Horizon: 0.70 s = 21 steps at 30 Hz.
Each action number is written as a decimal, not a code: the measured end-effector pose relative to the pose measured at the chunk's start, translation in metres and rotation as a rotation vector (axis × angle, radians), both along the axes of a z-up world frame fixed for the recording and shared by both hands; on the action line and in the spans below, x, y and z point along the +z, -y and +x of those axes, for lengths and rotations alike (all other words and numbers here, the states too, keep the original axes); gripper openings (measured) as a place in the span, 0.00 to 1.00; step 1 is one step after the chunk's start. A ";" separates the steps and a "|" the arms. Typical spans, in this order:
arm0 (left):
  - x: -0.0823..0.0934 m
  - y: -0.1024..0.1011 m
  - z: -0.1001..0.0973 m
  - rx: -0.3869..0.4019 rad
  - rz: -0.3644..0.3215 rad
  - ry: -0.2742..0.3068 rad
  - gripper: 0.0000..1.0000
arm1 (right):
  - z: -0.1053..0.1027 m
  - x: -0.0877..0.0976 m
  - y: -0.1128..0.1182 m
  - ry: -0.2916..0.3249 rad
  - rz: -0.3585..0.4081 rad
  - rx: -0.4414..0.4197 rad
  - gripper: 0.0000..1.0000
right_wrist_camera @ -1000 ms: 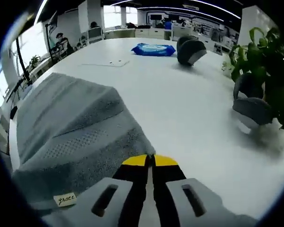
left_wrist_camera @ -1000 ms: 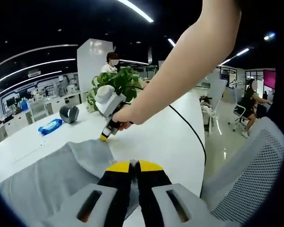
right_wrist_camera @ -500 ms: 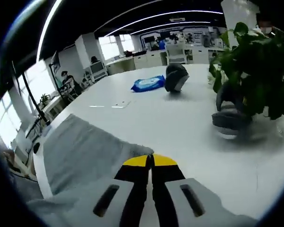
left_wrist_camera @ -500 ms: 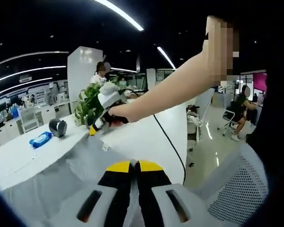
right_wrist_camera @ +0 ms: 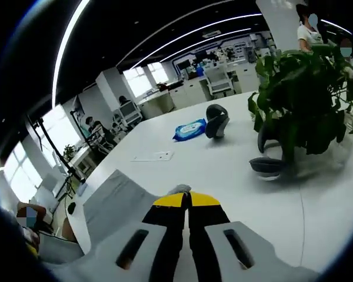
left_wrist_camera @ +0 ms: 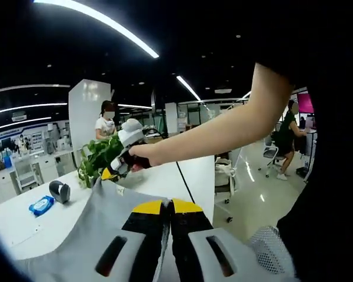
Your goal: Fold the towel on the table until its edges align and the towel forms a compact rectangular stack.
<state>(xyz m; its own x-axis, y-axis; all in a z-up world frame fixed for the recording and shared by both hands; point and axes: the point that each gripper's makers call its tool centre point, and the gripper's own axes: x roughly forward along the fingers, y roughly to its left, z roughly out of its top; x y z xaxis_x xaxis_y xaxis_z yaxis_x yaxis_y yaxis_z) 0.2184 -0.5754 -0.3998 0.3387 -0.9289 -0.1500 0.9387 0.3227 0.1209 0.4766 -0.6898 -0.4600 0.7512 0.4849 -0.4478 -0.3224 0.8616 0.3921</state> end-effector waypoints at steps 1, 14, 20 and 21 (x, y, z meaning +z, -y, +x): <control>0.003 0.003 -0.002 -0.004 -0.001 0.010 0.04 | -0.001 0.007 0.001 0.006 -0.002 0.001 0.00; 0.028 0.039 -0.012 -0.085 0.037 0.058 0.04 | 0.008 0.070 0.011 0.109 0.002 0.027 0.00; 0.050 0.062 -0.018 -0.146 0.006 0.079 0.04 | 0.019 0.095 0.017 0.157 0.022 0.040 0.00; 0.053 0.064 -0.018 -0.150 0.001 0.085 0.04 | 0.020 0.097 0.018 0.162 0.019 0.041 0.00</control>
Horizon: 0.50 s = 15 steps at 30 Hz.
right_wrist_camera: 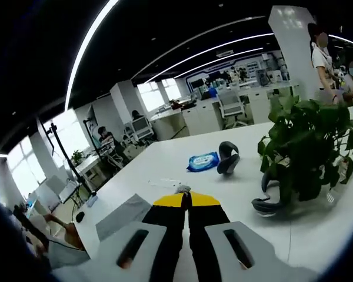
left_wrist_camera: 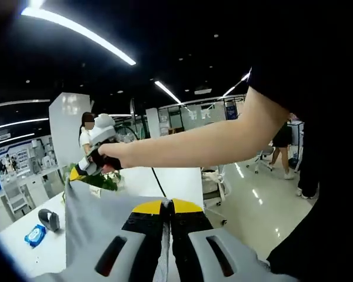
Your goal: Fold the towel on the table until its edges align and the towel forms a compact rectangular stack.
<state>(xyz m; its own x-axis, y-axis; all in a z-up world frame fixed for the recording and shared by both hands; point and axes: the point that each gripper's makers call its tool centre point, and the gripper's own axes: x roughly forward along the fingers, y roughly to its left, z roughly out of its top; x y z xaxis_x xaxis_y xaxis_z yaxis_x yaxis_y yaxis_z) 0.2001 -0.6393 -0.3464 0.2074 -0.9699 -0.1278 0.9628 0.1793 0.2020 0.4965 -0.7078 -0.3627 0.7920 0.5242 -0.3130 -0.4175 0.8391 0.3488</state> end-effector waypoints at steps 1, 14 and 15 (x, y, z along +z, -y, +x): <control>0.007 0.003 0.000 -0.006 -0.013 0.011 0.04 | 0.001 0.003 0.002 0.005 -0.007 0.000 0.00; 0.057 0.020 0.006 -0.029 -0.099 0.055 0.04 | 0.005 0.037 0.030 0.060 -0.028 -0.050 0.00; 0.057 0.020 0.006 -0.027 -0.101 0.056 0.04 | 0.005 0.039 0.031 0.065 -0.022 -0.055 0.00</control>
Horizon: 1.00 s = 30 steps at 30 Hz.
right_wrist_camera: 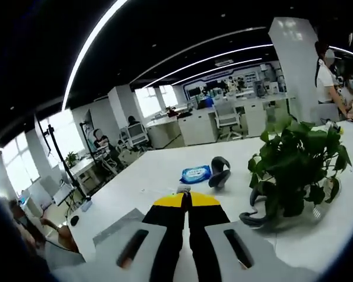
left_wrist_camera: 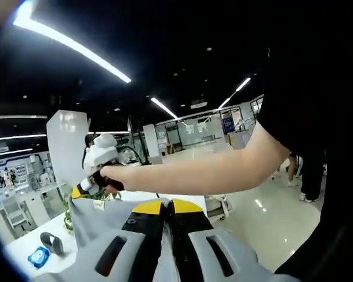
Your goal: Fold the towel on the table until its edges align and the towel forms a compact rectangular stack.
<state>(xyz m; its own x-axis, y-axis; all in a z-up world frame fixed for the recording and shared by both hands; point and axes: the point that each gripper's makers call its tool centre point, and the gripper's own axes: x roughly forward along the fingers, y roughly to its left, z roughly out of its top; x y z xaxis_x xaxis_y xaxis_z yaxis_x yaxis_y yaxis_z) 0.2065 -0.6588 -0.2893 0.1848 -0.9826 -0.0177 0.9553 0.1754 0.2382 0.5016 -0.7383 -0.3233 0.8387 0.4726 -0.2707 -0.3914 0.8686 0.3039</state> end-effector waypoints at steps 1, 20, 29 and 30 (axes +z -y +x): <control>0.001 -0.003 0.000 0.006 -0.004 0.003 0.04 | -0.001 0.004 -0.001 0.012 0.014 -0.003 0.00; -0.013 -0.101 0.032 0.245 -0.052 -0.095 0.04 | 0.014 -0.009 -0.084 -0.032 0.015 0.120 0.00; -0.033 -0.147 0.042 0.372 -0.051 -0.133 0.04 | 0.032 -0.020 -0.124 -0.069 0.129 0.188 0.00; -0.035 -0.151 0.043 0.385 -0.053 -0.144 0.04 | 0.034 -0.023 -0.126 -0.079 0.141 0.194 0.00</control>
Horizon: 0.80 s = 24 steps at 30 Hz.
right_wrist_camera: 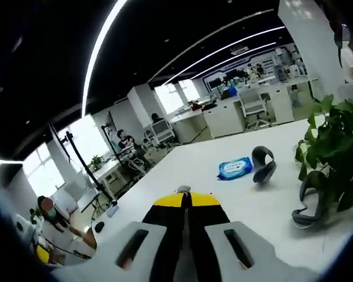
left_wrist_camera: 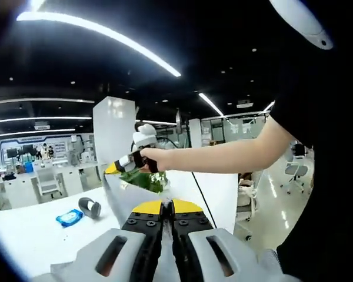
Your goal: Fold the towel on the table until its edges align and the towel forms a compact rectangular stack.
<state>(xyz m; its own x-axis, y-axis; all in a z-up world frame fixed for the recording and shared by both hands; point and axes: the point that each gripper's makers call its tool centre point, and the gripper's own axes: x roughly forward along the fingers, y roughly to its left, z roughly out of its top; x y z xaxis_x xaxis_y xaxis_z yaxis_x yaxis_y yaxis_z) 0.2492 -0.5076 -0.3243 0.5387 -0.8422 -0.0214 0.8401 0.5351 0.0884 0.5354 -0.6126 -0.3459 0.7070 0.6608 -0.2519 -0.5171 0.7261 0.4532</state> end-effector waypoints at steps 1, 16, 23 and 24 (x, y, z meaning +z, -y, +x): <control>-0.003 -0.007 0.002 0.022 -0.003 -0.007 0.04 | -0.001 -0.002 -0.006 -0.006 0.012 0.009 0.00; -0.061 -0.082 0.017 0.236 0.037 -0.140 0.04 | -0.004 -0.036 -0.062 -0.115 0.106 0.062 0.00; -0.105 -0.110 0.012 0.289 0.216 -0.145 0.04 | 0.001 -0.055 -0.093 -0.160 0.098 0.114 0.00; -0.110 -0.115 0.012 0.291 0.228 -0.154 0.04 | 0.001 -0.058 -0.099 -0.166 0.091 0.124 0.00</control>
